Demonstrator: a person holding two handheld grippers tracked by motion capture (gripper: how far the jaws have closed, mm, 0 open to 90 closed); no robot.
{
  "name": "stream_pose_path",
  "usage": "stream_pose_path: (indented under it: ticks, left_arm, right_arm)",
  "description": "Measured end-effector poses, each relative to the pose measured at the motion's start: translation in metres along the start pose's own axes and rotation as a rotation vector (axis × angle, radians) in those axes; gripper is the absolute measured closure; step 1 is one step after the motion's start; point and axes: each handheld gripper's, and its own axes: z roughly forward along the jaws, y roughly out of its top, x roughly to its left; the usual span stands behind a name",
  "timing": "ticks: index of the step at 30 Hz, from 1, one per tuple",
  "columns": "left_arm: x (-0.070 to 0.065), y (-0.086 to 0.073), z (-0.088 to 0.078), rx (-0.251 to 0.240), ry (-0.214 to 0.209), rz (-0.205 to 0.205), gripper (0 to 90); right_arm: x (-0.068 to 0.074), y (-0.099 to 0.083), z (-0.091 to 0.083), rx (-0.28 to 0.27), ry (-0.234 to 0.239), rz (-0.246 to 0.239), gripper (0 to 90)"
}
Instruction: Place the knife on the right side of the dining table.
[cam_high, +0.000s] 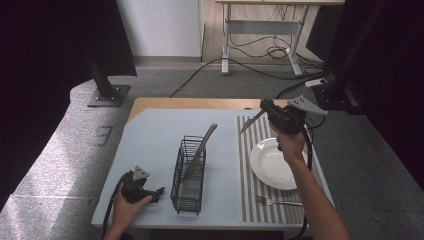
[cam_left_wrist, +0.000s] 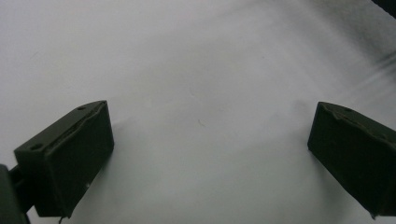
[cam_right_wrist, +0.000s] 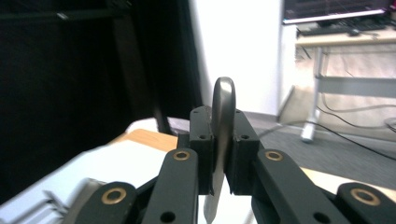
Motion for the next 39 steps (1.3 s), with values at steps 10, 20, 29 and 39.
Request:
stream_pose_path:
  ticks: [10,20,29,39]
  left_arm:
    - [0.000,0.000,0.000,0.002,-0.001,0.001,0.0]
    - [0.000,0.000,0.000,0.001,-0.001,0.001,0.0]
    - [0.000,0.000,0.000,0.002,-0.001,0.000,0.0]
    - [0.000,0.000,0.000,0.001,-0.001,0.000,0.0]
  right_arm:
    - [-0.032,-0.027,0.035,0.071,-0.079,-0.046,83.5]
    - [-0.047,-0.046,0.067,0.112,-0.093,-0.030,83.4]
    - [-0.060,-0.047,0.069,0.103,-0.086,0.019,82.8]
    - [-0.064,-0.054,0.074,0.147,-0.149,-0.065,78.8]
